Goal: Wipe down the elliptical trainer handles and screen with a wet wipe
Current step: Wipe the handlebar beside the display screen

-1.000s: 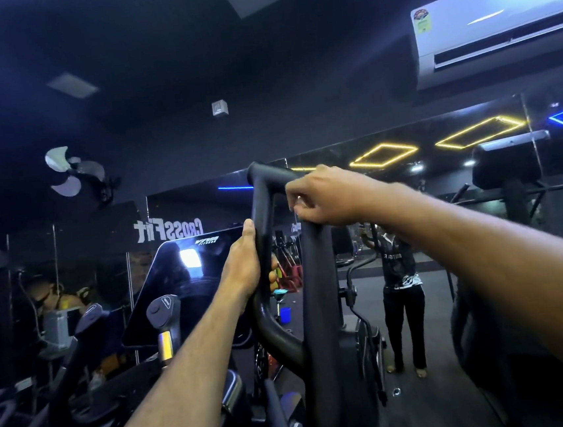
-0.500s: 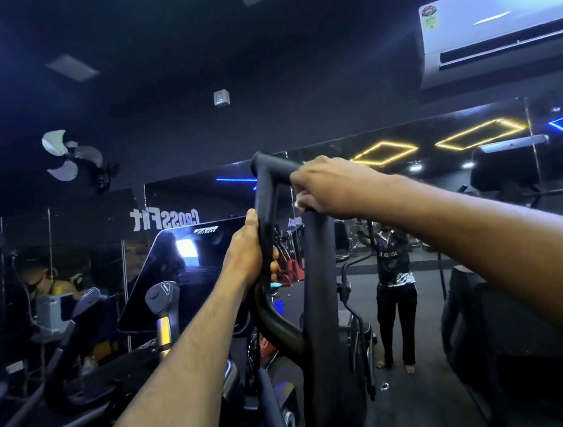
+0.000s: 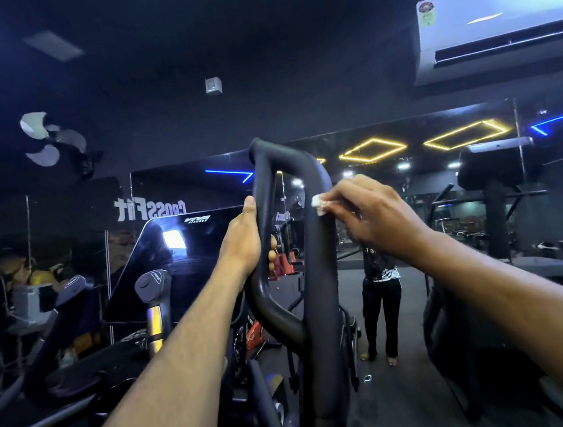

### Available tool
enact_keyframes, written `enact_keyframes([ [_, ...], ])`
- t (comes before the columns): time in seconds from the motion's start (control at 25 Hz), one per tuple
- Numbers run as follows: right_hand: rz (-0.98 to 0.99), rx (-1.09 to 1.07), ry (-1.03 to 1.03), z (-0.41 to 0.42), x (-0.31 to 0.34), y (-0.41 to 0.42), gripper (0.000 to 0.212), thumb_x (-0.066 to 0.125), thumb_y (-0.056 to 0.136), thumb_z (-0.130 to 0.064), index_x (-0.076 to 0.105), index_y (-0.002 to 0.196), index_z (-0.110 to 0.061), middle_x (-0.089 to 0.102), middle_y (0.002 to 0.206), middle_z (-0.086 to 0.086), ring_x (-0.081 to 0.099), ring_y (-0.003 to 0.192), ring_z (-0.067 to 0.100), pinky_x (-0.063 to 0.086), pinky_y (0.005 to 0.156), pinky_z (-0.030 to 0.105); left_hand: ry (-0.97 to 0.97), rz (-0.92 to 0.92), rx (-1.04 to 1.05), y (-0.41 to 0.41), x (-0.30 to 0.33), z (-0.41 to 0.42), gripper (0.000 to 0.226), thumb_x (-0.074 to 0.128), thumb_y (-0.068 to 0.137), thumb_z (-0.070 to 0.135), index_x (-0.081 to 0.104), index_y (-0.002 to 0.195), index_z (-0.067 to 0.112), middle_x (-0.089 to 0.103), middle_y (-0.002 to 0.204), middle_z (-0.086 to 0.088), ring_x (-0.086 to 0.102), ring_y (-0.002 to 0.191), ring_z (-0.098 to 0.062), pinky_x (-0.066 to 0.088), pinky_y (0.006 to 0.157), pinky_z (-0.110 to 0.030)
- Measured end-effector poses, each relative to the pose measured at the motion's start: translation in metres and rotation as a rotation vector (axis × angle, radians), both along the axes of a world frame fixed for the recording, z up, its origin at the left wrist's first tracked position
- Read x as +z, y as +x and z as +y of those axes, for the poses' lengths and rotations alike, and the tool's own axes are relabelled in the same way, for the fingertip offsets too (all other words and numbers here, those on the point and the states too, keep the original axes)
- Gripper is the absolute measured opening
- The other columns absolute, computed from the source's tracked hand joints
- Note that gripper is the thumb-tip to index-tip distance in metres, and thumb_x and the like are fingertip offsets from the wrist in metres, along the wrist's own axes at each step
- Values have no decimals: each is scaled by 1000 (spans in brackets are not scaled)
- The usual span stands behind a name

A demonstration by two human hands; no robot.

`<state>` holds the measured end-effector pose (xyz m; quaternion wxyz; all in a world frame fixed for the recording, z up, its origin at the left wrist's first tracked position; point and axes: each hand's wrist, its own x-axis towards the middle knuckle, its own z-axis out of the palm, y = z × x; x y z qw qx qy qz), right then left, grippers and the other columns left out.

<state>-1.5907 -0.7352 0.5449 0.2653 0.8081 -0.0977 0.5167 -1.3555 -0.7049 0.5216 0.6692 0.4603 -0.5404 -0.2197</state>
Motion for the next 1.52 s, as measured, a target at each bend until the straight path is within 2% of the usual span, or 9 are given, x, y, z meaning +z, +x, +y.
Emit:
enact_keyframes([
  [0.12, -193, 54, 155, 0, 11, 3, 10, 66, 98, -19, 68, 97, -9, 64, 84, -5, 54, 73, 10, 47, 67, 27, -5, 8, -6, -1, 1, 1, 76, 30, 103, 70, 62, 119, 2, 61, 66, -9, 54, 47, -23, 50, 53, -33],
  [0.24, -147, 43, 110, 5, -7, 14, 7, 64, 99, -15, 66, 99, -8, 64, 89, -3, 52, 77, 5, 42, 72, 11, 6, 5, -6, 0, -1, 2, 76, 30, 102, 71, 62, 119, 3, 62, 68, -10, 55, 48, -23, 50, 54, -34],
  [0.52, -208, 113, 225, 14, -13, 14, 3, 65, 98, -10, 68, 99, -11, 61, 84, -15, 55, 74, -9, 38, 67, 8, 4, -8, 5, -1, 0, 5, 76, 29, 101, 71, 65, 117, 7, 63, 66, -8, 55, 49, -23, 51, 56, -35],
  [0.64, -60, 57, 57, 12, -27, 4, 4, 66, 97, -10, 67, 101, -7, 59, 91, -8, 47, 76, -3, 37, 74, 10, 6, -17, 18, -3, -1, 7, 77, 30, 95, 75, 67, 114, 11, 64, 67, -8, 57, 50, -24, 51, 58, -37],
  [0.8, 8, -47, 93, 24, 9, 15, 6, 61, 100, -16, 65, 100, -11, 64, 92, -2, 54, 78, 5, 48, 71, 25, 13, 2, 36, -3, 2, 9, 72, 29, 101, 72, 68, 104, 11, 65, 67, -9, 58, 50, -24, 51, 57, -37],
  [0.88, 198, -181, 60, 35, 20, 21, 9, 58, 100, -22, 63, 100, -15, 64, 95, -1, 59, 83, 16, 52, 73, 34, 17, 19, 34, -6, 2, 11, 69, 28, 104, 68, 66, 97, 11, 64, 64, -9, 56, 47, -24, 51, 53, -34],
  [1.04, 342, -268, 96, 48, 53, 8, 11, 62, 96, -30, 67, 95, -20, 66, 90, -3, 62, 85, 19, 50, 75, 37, -29, 66, -3, -12, 3, 16, 61, 27, 109, 61, 56, 87, 12, 56, 62, -12, 51, 40, -23, 48, 42, -31],
  [1.24, 581, -454, 16, 50, 64, 33, 8, 60, 97, -26, 61, 91, -21, 56, 86, -7, 57, 81, 17, 47, 74, 34, -20, 36, -10, -9, 0, 15, 54, 27, 109, 61, 56, 94, 17, 59, 69, -12, 54, 43, -19, 48, 43, -29],
  [1.52, 651, -836, -69, 55, 70, 63, 9, 55, 99, -22, 52, 102, -13, 64, 107, 16, 65, 100, 43, 54, 77, 46, -49, 15, -40, 0, -2, -1, 58, 27, 105, 66, 61, 108, 18, 65, 73, -10, 61, 50, -20, 54, 54, -34],
])
